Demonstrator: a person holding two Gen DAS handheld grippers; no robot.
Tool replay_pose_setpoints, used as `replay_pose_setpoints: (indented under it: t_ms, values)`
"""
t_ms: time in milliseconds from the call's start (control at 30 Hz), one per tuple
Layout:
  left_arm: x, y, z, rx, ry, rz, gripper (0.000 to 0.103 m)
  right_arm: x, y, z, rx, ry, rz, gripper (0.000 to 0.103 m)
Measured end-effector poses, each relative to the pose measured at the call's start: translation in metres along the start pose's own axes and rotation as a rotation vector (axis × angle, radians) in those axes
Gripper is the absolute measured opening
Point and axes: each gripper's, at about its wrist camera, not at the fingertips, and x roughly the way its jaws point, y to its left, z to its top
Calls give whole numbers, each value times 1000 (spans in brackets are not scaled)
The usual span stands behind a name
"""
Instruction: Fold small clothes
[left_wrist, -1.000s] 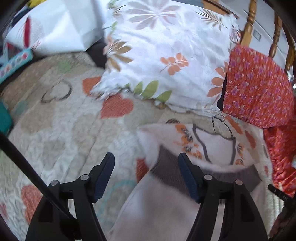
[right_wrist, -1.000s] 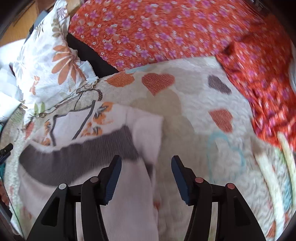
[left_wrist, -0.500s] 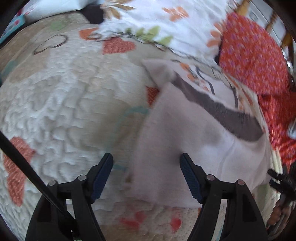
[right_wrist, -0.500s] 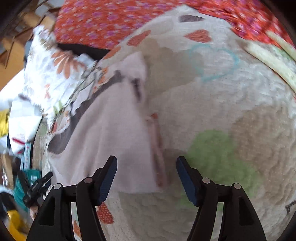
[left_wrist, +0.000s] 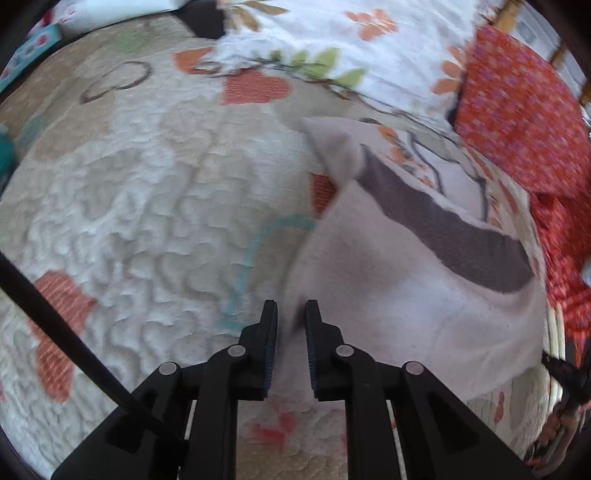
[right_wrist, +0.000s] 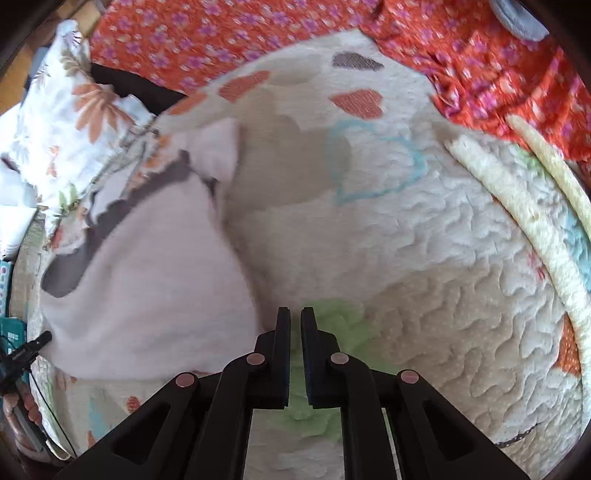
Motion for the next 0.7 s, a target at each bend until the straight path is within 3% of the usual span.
replay_pose_setpoints:
  t_ms: [100,267,367,567,700]
  values:
    - [-19,10,0,-71,-29,7,33,-9,-7,4,53,-29,49,10]
    - [-66,14,-13,-114,-139,65,67,-31,23,1,-5,-140,87,29]
    - [-80,18,-18,-129,-184,100,73,-36,58,-9,-98,-165,111,31]
    - [-88,45,-13,-171,-245,153,75,-28,152,-42,-377,-118,115,31]
    - [-90,70,-5,-235,-265,167,75,-14,228,-79,-602,-94,106,55]
